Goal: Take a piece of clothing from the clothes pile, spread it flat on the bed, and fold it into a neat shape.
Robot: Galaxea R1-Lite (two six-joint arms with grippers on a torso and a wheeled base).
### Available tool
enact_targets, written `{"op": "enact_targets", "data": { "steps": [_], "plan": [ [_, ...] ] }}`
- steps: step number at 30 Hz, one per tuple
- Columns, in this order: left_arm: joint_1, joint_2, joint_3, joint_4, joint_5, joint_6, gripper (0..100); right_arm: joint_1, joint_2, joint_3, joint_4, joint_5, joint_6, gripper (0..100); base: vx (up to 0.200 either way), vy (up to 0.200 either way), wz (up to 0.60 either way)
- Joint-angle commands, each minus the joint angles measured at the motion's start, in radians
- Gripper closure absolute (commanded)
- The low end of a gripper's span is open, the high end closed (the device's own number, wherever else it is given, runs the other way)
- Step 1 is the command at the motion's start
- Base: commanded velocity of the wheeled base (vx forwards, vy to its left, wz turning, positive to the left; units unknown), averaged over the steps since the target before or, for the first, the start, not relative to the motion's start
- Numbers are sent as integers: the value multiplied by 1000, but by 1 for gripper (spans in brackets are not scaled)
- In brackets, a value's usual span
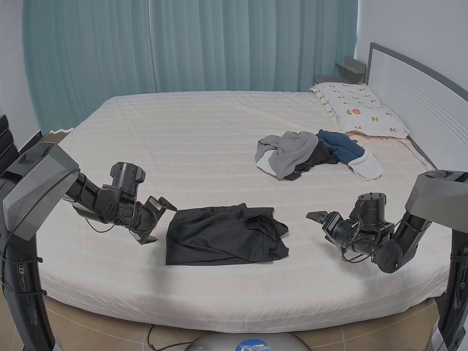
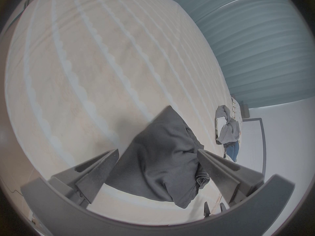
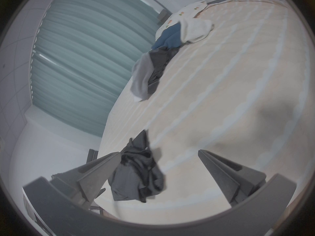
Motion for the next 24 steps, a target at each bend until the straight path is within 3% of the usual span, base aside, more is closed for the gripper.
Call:
{"op": "enact_targets", "data": {
  "steps": [1,10,16,24],
  "plan": [
    [5,2,27,-24,-1,1,0,26,-49,-23,44,-3,-34,0,0,200,0],
    [22,7,37,-49,-3,1,0,39,-67,-103,144,5,-153,0,0,200,0],
    [22,13,37,-50,-1,4,0,75,-67,-152,201,5,-177,0,0,200,0],
    [22,10,71,-92,8,5,0,112,-3,-264,288,-7,-179,0,0,0,0]
  ]
}}
